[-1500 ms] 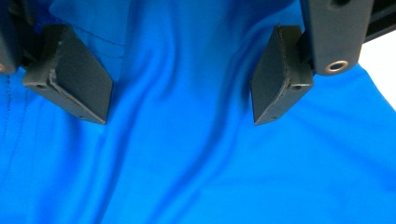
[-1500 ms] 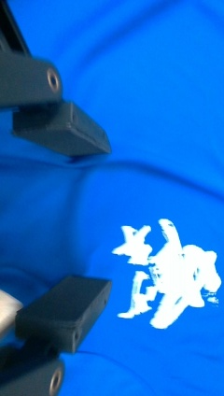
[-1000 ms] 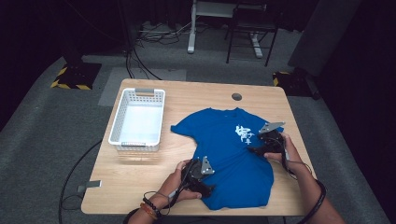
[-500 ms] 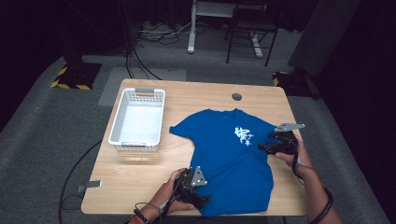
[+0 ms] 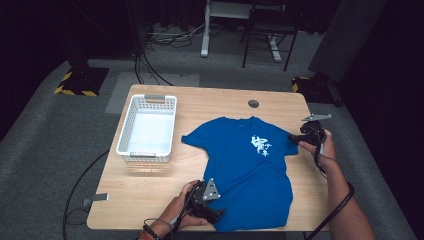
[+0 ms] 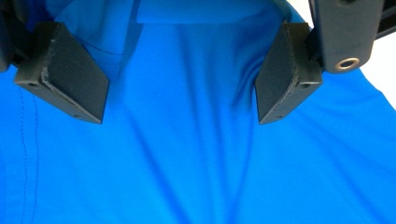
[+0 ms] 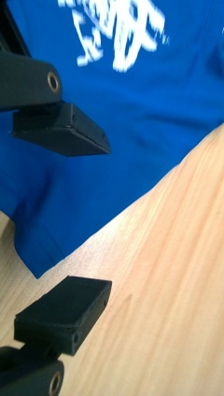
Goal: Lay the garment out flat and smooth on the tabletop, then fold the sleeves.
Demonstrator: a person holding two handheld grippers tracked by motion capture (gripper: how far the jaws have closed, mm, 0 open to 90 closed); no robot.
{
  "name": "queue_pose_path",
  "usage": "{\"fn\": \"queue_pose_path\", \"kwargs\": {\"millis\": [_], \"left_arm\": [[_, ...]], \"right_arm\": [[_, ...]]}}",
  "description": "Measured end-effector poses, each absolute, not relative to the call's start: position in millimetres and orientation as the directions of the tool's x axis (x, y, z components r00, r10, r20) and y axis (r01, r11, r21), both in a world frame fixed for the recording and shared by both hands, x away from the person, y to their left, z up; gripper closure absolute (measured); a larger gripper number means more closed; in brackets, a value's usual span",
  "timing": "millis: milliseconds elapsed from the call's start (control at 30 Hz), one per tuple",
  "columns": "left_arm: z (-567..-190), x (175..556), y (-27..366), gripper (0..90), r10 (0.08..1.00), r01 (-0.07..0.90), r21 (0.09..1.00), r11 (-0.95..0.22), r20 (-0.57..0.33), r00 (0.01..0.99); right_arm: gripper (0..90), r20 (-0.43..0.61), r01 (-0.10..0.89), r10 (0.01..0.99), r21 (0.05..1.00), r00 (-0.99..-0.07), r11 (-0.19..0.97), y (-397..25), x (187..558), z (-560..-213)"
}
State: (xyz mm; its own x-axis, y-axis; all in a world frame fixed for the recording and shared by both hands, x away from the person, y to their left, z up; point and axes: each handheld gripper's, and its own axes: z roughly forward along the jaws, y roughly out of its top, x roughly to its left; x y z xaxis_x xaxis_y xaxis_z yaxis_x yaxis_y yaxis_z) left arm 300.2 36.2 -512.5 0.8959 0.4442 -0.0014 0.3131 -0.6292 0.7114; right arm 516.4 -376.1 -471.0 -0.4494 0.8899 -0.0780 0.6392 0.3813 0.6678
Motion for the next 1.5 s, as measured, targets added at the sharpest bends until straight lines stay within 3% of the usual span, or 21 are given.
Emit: {"fn": "queue_pose_path", "kwargs": {"millis": [233, 300, 467, 600, 867, 1500], "left_arm": [[-512.5, 299.9, 36.2, 17.9, 0.447, 0.314, 0.711, -0.629, 0.000, 0.895], [-512.5, 300.0, 36.3, 17.9, 0.446, 0.315, 0.711, -0.629, -0.001, 0.895], [-512.5, 300.0, 36.2, 17.9, 0.447, 0.315, 0.711, -0.629, -0.001, 0.895], [-512.6, 299.8, 36.1, 17.9, 0.449, 0.315, 0.712, -0.627, 0.000, 0.894], [-512.8, 299.6, 35.7, 17.8, 0.453, 0.316, 0.714, -0.625, 0.001, 0.892], [-512.7, 299.5, 35.7, 17.8, 0.453, 0.316, 0.713, -0.625, 0.002, 0.892]], "right_arm": [[27.7, -0.016, 0.737, 0.942, 0.618, -0.336, 0.274, -396.0, 526.1, -490.6], [31.6, 0.019, 0.734, 0.945, 0.634, -0.326, 0.241, -400.4, 525.4, -493.6], [68.8, 0.046, 0.720, 0.938, 0.654, -0.344, 0.232, -402.7, 521.7, -491.8], [82.9, 0.144, 0.737, 0.934, 0.657, -0.327, 0.157, -410.4, 522.1, -493.3], [85.7, 0.152, 0.710, 0.935, 0.692, -0.319, 0.130, -414.8, 518.7, -483.6], [86.0, -0.081, 0.555, 0.865, 0.736, -0.495, 0.387, -333.8, 490.7, -431.9]]}}
